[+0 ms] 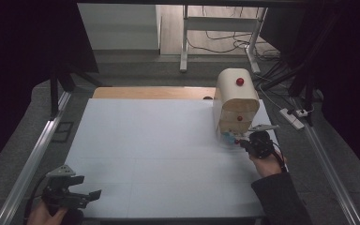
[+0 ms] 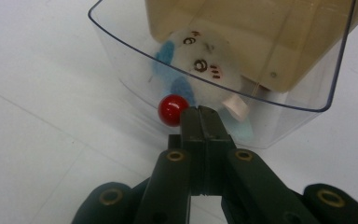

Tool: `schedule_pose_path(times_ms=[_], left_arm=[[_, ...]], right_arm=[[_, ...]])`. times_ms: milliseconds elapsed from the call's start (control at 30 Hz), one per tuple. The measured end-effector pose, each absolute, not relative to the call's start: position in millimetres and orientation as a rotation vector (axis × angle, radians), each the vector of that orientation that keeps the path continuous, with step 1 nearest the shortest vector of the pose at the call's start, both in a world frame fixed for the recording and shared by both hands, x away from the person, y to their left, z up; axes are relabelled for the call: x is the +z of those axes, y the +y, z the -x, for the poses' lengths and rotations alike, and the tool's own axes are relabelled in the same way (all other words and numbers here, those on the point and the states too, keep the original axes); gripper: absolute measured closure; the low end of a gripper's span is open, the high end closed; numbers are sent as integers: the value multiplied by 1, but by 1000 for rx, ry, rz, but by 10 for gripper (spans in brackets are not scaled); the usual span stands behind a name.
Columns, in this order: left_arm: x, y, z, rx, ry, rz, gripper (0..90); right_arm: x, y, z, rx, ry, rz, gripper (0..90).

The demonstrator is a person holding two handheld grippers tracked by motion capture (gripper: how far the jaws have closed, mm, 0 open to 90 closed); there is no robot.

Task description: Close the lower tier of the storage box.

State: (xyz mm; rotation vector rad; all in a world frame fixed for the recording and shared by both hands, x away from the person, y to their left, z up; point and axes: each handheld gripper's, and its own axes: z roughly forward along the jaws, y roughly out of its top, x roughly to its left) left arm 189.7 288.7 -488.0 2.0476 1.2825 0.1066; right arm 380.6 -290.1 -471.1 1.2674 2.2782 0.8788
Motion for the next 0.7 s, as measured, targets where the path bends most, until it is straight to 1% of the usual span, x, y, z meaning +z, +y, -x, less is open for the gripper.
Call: schedule_pose_path(times_ms=[700], left_arm=[[-488, 289, -190, 103, 1285, -2048, 51]], right_arm=[[-475, -291, -403, 886, 2257, -1297, 889]])
